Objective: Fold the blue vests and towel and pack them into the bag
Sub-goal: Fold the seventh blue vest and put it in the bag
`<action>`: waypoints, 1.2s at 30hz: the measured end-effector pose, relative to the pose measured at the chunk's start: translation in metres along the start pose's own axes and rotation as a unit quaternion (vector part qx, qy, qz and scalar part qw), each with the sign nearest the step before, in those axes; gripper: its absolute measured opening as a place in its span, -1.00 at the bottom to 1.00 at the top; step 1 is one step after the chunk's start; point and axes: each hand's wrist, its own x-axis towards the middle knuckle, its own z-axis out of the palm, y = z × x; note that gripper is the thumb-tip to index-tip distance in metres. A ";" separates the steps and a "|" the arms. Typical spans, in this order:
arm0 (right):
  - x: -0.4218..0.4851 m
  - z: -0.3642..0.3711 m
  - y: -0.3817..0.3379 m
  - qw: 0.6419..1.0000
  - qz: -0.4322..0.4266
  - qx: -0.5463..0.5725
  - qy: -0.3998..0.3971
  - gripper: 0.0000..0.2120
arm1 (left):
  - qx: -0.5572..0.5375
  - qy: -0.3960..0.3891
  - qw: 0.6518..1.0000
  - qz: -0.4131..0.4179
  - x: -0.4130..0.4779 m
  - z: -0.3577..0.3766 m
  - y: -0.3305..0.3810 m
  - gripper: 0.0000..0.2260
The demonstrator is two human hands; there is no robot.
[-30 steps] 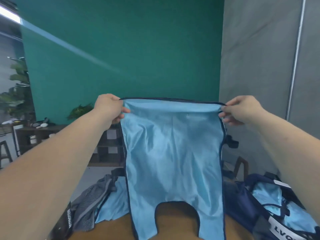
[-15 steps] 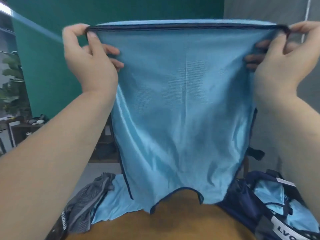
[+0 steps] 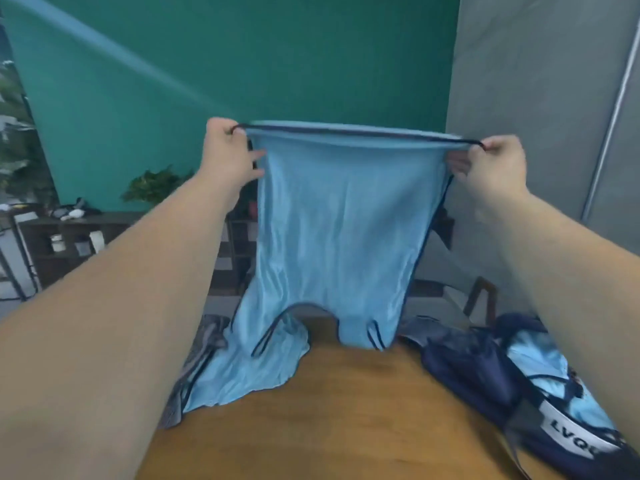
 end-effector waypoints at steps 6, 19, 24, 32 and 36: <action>-0.018 0.004 -0.020 0.996 -0.081 0.046 0.007 -0.83 | -0.005 0.020 0.991 0.133 -0.008 -0.002 0.011 -0.91; -0.261 -0.127 0.234 0.930 0.092 -0.335 -0.119 -0.89 | 0.285 -0.043 0.954 -0.087 -0.237 -0.096 -0.305 -0.87; -0.282 -0.166 0.271 0.829 0.012 -0.519 -0.210 -0.78 | 0.520 -0.087 0.849 -0.042 -0.275 -0.126 -0.336 -0.96; -0.270 -0.163 0.283 0.728 -0.156 -0.562 -0.361 -0.67 | 0.575 -0.204 0.782 0.128 -0.272 -0.131 -0.343 -0.77; -0.273 -0.162 0.281 0.806 -0.089 -0.520 -0.269 -0.81 | 0.530 -0.192 0.814 0.140 -0.272 -0.130 -0.343 -0.81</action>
